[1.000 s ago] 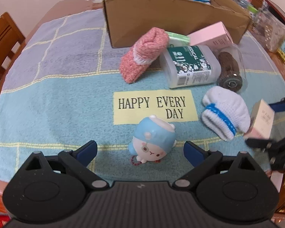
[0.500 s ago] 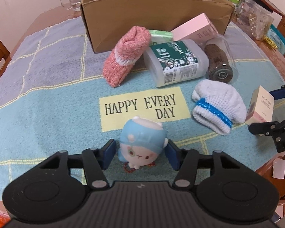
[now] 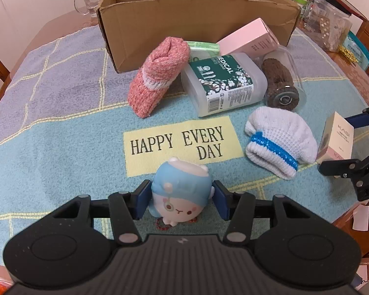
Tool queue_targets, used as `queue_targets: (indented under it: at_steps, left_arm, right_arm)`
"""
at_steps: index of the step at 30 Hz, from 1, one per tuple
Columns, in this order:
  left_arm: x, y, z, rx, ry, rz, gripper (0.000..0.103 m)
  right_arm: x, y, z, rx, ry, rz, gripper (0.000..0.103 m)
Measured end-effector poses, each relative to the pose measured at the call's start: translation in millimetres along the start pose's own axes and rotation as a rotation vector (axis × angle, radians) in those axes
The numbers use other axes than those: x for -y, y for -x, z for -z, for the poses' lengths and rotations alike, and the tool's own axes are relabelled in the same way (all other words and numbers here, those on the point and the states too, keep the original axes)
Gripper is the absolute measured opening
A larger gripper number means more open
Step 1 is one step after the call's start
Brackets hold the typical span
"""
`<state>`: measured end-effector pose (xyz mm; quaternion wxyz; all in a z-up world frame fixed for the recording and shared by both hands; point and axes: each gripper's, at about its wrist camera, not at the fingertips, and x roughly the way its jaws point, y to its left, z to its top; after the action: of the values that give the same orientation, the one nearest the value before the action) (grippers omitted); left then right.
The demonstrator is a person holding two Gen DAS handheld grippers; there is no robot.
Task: Organize objects
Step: 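Grasp the blue figurine with the left tool while the right tool grasps the KASI box, then carry the figurine and KASI box into the cardboard box and release both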
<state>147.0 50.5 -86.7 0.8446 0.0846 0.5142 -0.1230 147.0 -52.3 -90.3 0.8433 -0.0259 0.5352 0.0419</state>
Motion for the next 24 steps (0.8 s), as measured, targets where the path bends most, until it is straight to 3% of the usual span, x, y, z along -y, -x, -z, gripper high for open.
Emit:
queue_targets:
  at_steps: [6,24]
  left_arm:
    - [1.1,0.6,-3.0,-0.022,-0.015,-0.001,0.051]
    - [-14.4,36.9,-28.8,-0.033,-0.126,0.059,0.048]
  right_arm:
    - [1.0,3.2,-2.2,-0.007,-0.009,-0.021,0.086]
    - [11.3,41.2,-26.1,0.057,-0.055,-0.022,0.086]
